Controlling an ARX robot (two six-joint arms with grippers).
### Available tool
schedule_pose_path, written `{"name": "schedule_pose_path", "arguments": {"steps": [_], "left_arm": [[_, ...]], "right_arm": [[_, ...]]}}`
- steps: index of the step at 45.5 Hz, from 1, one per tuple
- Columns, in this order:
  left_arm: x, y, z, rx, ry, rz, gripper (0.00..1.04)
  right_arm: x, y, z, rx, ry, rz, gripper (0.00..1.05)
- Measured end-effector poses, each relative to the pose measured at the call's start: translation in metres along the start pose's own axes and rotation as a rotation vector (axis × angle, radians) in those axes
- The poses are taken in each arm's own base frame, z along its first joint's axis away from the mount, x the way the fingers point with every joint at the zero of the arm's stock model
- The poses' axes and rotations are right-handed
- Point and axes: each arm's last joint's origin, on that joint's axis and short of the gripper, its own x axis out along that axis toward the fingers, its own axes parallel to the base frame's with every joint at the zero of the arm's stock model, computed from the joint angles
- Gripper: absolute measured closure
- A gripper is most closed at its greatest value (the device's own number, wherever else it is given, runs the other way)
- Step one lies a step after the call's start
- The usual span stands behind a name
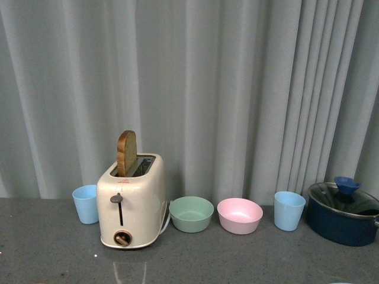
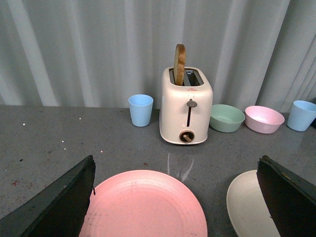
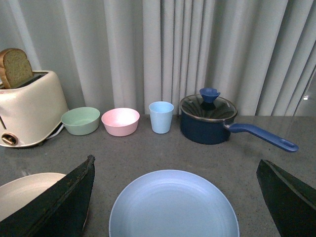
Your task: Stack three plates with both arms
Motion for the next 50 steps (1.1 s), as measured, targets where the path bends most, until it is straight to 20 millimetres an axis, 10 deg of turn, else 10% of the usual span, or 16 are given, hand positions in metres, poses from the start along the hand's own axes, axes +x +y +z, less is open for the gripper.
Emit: {"name": "schedule_pose_path", "arguments": {"steps": [43,50], "left_arm": [[0.0000,0.0000,0.0000,0.000,0.000,0.000,0.07],[0.0065,-0.0009,0.0032,0.024,0.449,-0.266,0.07]], "right_arm": [[0.0000,0.0000,0.0000,0.000,0.000,0.000,0.07],[0.0000,0.0001,0.0000,0.000,0.000,0.004,0.07]]}}
